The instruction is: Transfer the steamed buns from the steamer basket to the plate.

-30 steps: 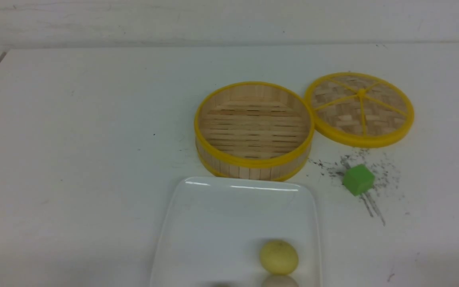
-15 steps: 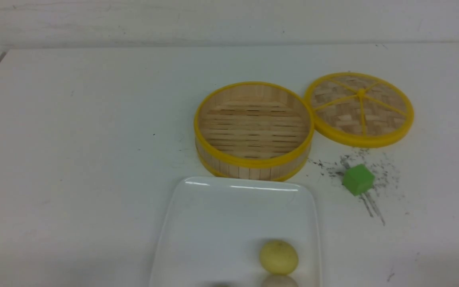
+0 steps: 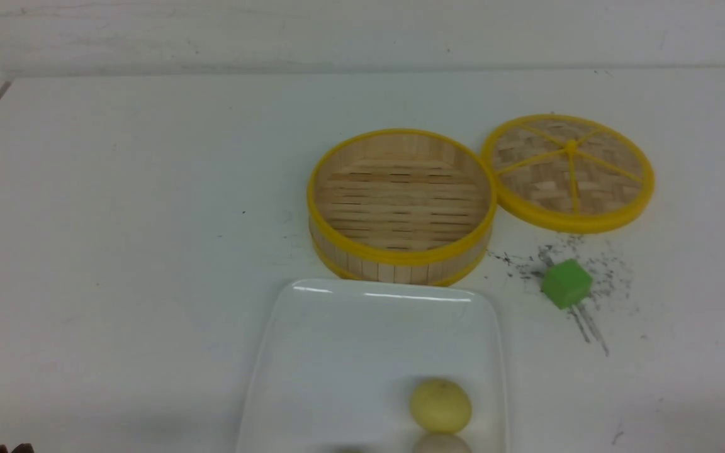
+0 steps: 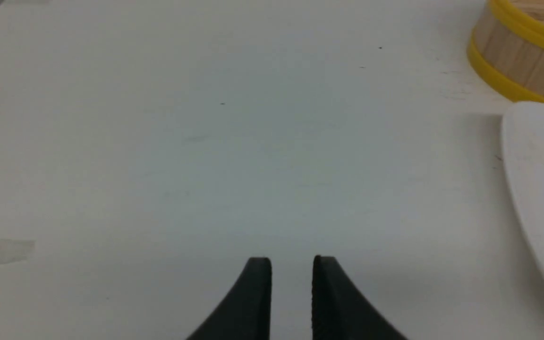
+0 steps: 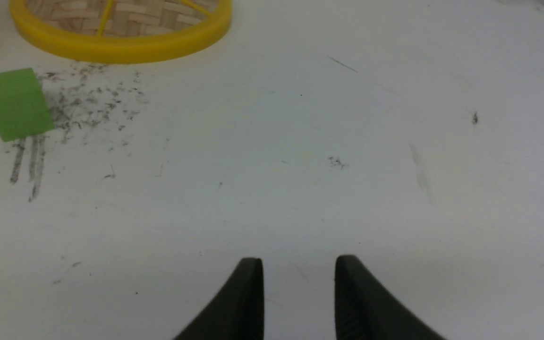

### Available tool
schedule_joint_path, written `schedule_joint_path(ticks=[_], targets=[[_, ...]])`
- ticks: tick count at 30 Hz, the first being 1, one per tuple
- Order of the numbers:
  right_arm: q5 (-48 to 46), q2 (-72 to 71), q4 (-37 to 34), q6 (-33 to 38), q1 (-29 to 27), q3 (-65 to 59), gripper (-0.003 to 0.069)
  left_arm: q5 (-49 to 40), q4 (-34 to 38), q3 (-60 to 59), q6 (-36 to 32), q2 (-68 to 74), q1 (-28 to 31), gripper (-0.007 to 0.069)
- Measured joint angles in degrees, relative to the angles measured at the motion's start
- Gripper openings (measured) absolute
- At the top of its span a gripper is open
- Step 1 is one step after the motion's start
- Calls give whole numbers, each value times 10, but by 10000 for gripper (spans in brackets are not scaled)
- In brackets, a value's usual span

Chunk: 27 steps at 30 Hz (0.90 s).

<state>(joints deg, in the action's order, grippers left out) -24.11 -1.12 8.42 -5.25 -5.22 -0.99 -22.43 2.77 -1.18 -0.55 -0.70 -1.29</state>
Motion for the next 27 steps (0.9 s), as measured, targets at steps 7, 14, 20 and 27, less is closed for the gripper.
schedule_joint_path(ticks=[7,14,20,27], targets=[[0,0,0,0,0,0,239,1,-2,0,0,0,4,163],[0,0,0,0,0,0,239,1,-7,0,0,0,4,163],[0,0,0,0,0,0,239,1,-9,0,0,0,4,163],[0,0,0,0,0,0,239,1,-9,0,0,0,4,172]])
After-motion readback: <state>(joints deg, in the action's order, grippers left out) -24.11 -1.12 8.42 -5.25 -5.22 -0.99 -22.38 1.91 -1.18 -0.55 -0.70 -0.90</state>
